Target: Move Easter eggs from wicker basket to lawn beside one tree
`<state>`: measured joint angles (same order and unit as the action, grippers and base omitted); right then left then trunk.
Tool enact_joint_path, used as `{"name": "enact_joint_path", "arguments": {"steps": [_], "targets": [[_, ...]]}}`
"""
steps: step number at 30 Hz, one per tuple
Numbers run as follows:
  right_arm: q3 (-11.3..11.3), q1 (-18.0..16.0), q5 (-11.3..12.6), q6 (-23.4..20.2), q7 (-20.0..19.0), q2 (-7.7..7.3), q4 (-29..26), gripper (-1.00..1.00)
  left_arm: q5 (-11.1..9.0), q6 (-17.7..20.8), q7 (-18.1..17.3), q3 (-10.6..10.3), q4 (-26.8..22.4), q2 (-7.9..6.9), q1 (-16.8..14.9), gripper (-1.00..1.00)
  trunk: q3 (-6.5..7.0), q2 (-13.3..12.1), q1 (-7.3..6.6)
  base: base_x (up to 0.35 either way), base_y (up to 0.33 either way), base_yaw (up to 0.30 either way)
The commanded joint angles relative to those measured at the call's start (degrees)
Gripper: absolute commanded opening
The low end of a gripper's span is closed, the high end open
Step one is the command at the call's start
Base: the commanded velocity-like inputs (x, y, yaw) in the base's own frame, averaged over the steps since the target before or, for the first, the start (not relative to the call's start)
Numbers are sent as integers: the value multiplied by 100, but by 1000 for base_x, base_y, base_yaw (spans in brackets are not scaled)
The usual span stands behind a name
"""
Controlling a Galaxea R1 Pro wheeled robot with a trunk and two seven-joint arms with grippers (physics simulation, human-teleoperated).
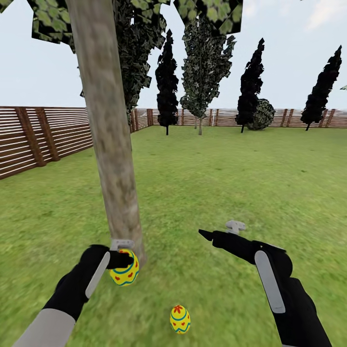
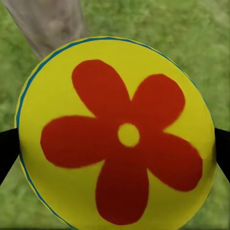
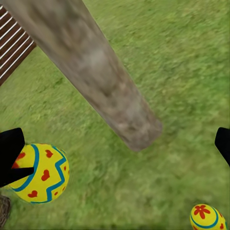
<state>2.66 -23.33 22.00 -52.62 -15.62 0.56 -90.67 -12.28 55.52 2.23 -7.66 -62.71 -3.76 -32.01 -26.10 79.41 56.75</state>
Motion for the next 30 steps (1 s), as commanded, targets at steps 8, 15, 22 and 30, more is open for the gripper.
{"name": "enact_joint_path", "arguments": {"steps": [8, 15, 22, 30], "targets": [[14, -6, -38, -29, -47, 6, 3, 100, -32, -485, 20, -16, 1038, 75, -389, -100, -151, 327, 176, 0, 0, 0], [9, -6, -37, -29, -46, 14, 0, 100, -46, -680, 15, -10, 2169, 189, -884, -100, -276, 607, 330, 0, 0, 0], [6, -5, -37, -29, -46, 15, 2, 100, -53, -691, 14, -1, 2464, 223, -1038, -100, -402, 888, 484, 0, 0, 0], [6, -6, -34, -35, -54, 15, -3, 100, -47, -660, 14, 1, 2491, 343, -1059, -100, -546, 1209, 659, 0, 0, 0]]}}
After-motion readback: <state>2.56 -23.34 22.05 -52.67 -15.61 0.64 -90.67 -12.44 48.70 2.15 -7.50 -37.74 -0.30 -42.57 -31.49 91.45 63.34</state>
